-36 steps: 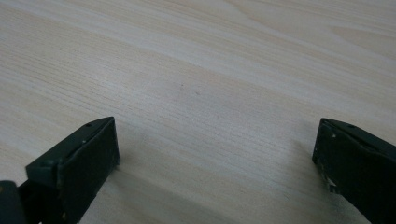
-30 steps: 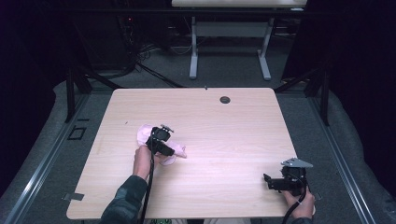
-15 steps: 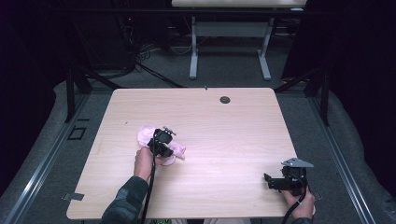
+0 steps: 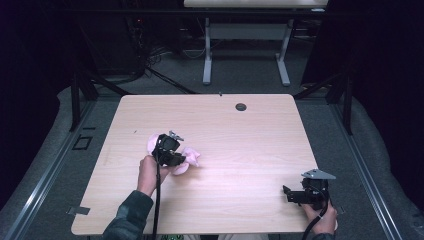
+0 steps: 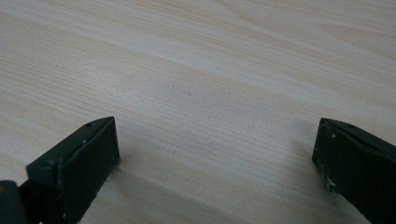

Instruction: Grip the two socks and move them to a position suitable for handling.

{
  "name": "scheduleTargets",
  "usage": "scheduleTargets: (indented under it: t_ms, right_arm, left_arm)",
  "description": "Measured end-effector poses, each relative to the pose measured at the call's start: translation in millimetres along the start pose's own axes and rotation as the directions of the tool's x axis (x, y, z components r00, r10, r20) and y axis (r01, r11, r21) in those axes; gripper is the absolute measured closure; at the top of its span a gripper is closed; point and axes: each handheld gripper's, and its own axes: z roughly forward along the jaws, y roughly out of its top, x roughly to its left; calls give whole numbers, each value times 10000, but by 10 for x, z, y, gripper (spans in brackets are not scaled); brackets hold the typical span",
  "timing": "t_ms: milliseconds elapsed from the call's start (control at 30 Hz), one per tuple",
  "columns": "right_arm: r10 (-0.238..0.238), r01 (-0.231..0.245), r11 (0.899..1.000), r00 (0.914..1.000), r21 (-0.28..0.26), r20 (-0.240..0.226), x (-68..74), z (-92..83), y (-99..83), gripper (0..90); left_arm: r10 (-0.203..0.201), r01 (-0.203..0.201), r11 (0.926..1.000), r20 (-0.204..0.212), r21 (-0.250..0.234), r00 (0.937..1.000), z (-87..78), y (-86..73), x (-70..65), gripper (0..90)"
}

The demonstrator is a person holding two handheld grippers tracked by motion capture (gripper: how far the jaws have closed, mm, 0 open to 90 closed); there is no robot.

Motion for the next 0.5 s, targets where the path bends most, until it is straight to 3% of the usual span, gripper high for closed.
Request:
scheduleTargets:
  t_ms: [200,500]
  right_arm:
    - [-7,7,10000,10000,0,28,1,-1,0,0]
    - [16,-16,10000,10000,-1,2,-2,1,0,0]
  left_arm:
    - [649,-634,9977,653,-249,9958,-179,-3,-183,792]
    - [1567,-1513,9874,1506,-469,9761,-272,-55,-521,792]
